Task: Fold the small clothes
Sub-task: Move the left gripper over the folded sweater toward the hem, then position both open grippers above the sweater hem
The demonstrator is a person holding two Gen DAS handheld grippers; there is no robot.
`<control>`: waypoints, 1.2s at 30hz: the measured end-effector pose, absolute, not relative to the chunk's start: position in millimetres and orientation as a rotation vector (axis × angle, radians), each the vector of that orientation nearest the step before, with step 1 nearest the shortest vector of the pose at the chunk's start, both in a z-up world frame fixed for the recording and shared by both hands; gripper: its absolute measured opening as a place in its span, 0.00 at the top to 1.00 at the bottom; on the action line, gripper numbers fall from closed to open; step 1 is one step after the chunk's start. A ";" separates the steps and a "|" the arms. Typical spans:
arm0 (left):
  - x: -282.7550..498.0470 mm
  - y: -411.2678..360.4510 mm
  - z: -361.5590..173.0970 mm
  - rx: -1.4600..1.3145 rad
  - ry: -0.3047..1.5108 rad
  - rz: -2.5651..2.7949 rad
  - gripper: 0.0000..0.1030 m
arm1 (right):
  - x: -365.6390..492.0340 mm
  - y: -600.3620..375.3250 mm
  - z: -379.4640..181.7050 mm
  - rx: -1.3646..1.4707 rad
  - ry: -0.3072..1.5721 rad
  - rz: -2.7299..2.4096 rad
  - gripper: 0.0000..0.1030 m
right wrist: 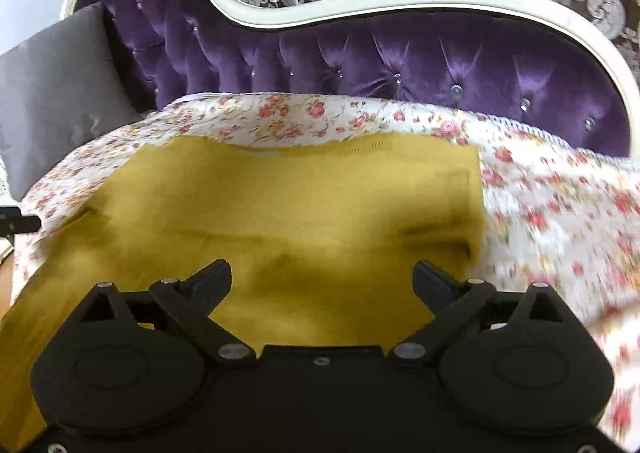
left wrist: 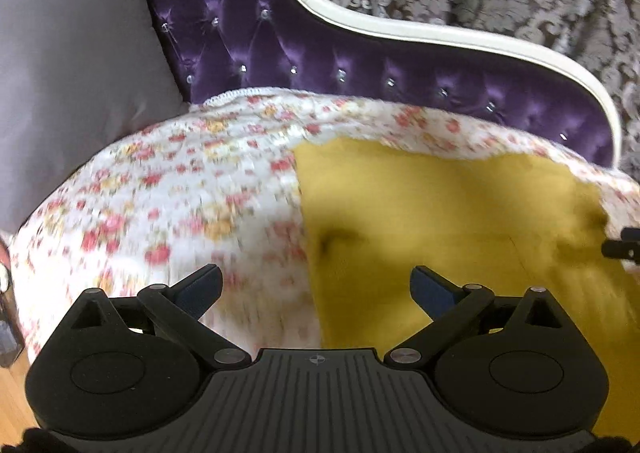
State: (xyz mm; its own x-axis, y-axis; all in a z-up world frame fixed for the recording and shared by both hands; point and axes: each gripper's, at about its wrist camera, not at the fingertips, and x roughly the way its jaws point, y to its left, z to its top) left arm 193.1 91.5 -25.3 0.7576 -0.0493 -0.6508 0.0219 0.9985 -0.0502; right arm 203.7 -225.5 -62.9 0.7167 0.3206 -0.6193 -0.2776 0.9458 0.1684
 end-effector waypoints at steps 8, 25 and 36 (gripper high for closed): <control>123.2 64.2 -23.0 -0.022 0.730 -0.080 0.01 | 133.2 -217.8 -60.9 0.060 0.674 0.318 0.01; 59.5 43.2 -43.0 -0.018 0.787 -0.092 0.01 | 67.3 -191.9 -74.1 -0.033 0.751 0.340 0.01; 42.2 31.1 -66.1 0.072 0.798 -0.062 0.01 | 47.6 -178.2 -85.9 -0.137 0.755 0.331 0.00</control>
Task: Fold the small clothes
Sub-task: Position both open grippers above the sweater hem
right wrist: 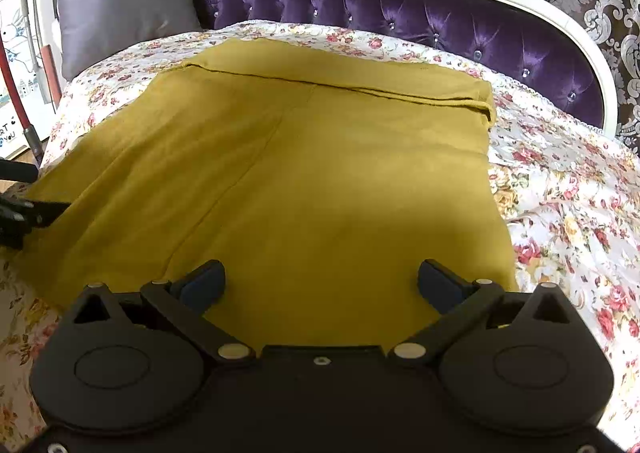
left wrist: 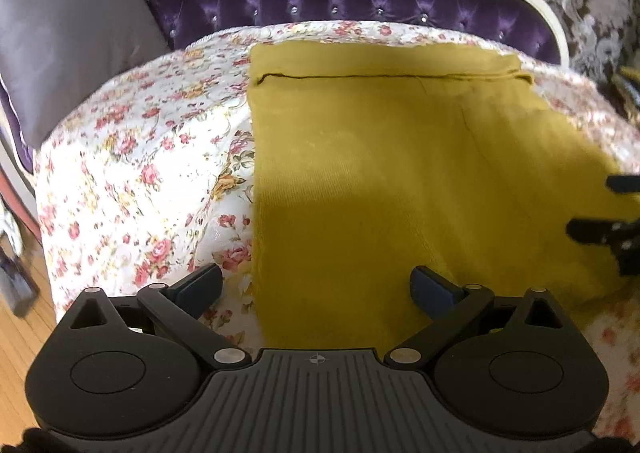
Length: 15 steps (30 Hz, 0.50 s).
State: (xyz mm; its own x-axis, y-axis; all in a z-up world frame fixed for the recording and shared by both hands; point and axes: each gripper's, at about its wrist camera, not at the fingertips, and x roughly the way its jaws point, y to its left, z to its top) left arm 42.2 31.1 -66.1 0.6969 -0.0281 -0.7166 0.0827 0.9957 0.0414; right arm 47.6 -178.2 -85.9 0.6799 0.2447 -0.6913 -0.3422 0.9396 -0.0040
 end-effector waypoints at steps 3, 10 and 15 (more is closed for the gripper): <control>40.6 31.2 -66.3 0.064 0.792 -0.056 0.01 | 47.5 -177.0 -86.4 -0.138 0.764 0.326 0.00; 36.6 30.5 -67.2 0.066 0.781 -0.051 0.01 | 45.6 -177.4 -87.8 -0.123 0.779 0.332 0.00; 30.9 31.3 -64.6 0.058 0.788 -0.067 0.03 | 43.0 -181.6 -85.6 -0.102 0.776 0.350 0.00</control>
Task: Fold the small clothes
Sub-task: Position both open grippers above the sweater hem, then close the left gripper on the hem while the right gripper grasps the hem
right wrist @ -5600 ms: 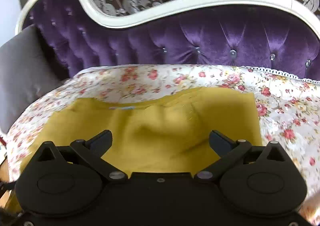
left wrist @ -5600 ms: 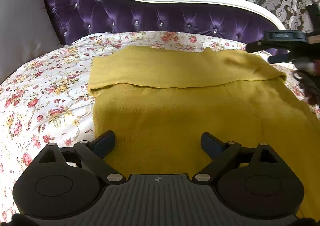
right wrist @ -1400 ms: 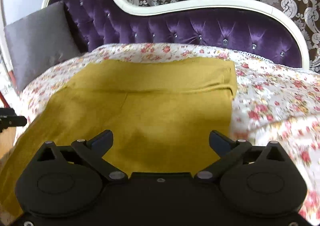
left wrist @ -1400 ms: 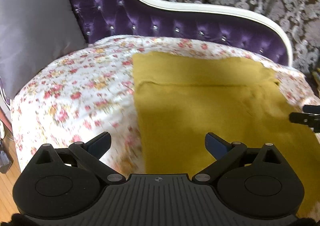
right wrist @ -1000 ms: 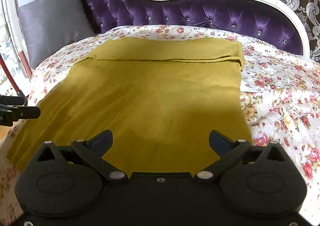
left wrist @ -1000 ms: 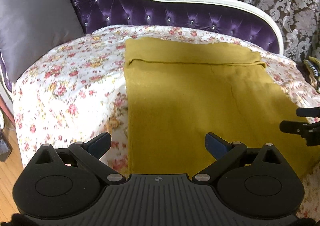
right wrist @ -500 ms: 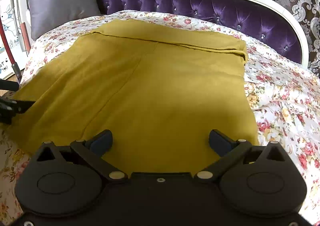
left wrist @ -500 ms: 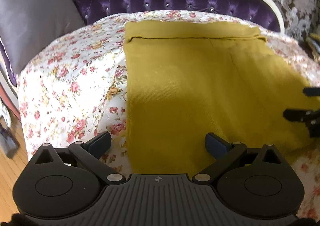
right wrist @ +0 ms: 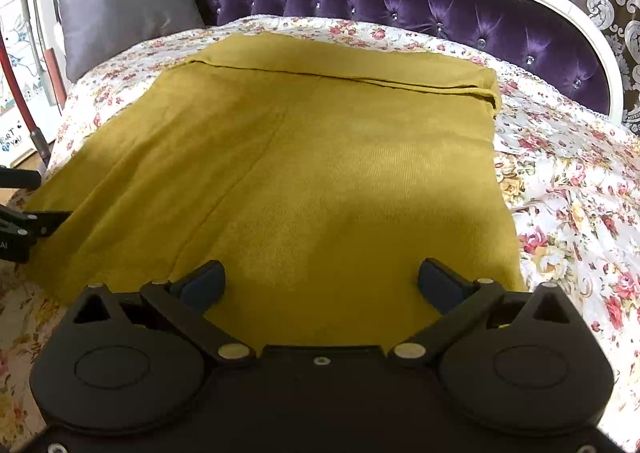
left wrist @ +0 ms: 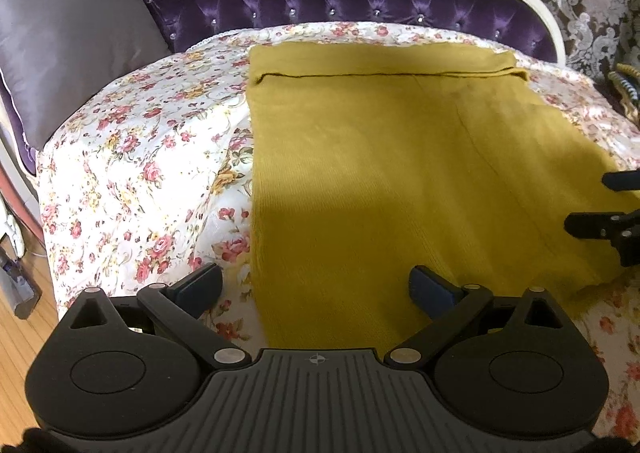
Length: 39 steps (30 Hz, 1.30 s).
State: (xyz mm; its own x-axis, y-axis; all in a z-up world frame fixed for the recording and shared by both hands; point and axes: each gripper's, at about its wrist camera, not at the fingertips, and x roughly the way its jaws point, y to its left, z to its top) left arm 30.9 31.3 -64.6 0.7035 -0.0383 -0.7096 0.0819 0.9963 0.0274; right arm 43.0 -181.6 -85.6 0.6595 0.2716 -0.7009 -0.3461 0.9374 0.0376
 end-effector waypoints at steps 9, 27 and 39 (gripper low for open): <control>13.5 33.0 -62.9 0.048 0.784 -0.064 0.03 | 15.7 -188.8 -76.7 -0.049 0.748 0.372 0.01; 5.8 28.7 -59.8 0.041 0.779 -0.164 0.56 | -9.4 -270.3 -66.0 0.241 0.718 0.157 0.15; -0.6 57.2 -51.1 -0.056 0.810 -0.117 0.91 | -8.0 -268.3 -68.8 0.253 0.715 0.184 0.15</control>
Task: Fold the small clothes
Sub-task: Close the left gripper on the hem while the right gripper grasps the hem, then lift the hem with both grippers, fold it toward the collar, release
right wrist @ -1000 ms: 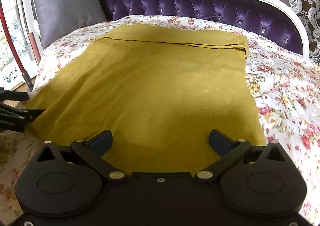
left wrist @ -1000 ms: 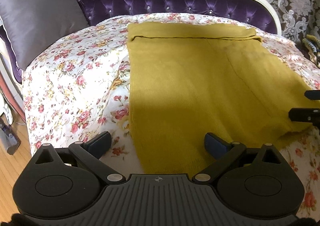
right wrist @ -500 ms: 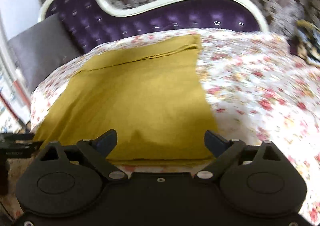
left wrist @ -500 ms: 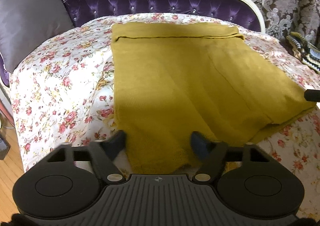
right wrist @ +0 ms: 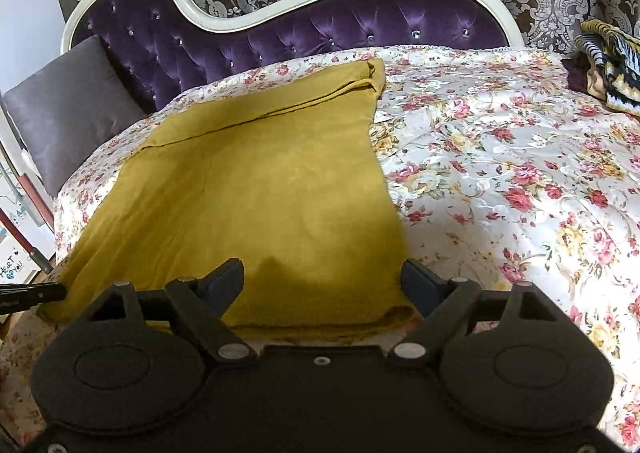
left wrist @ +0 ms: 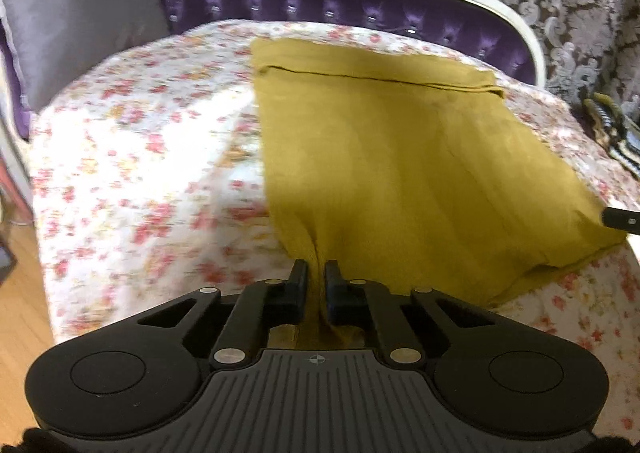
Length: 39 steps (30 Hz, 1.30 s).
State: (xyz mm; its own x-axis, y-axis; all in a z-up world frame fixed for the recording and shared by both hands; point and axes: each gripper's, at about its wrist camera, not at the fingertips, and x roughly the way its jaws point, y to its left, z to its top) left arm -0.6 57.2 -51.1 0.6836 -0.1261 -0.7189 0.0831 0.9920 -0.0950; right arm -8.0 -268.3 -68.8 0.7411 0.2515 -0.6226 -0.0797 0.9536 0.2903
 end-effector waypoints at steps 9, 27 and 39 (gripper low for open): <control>-2.4 64.3 -49.1 -0.092 0.844 -0.148 0.81 | -8.6 -277.0 -74.1 0.291 0.733 0.195 0.15; -1.0 59.3 -53.9 -0.107 0.826 -0.190 0.88 | -4.8 -276.2 -78.7 0.402 0.738 0.290 0.69; 3.9 85.6 -33.4 -0.295 0.761 -0.156 0.91 | 1.6 -292.3 -59.6 0.520 0.648 0.281 0.82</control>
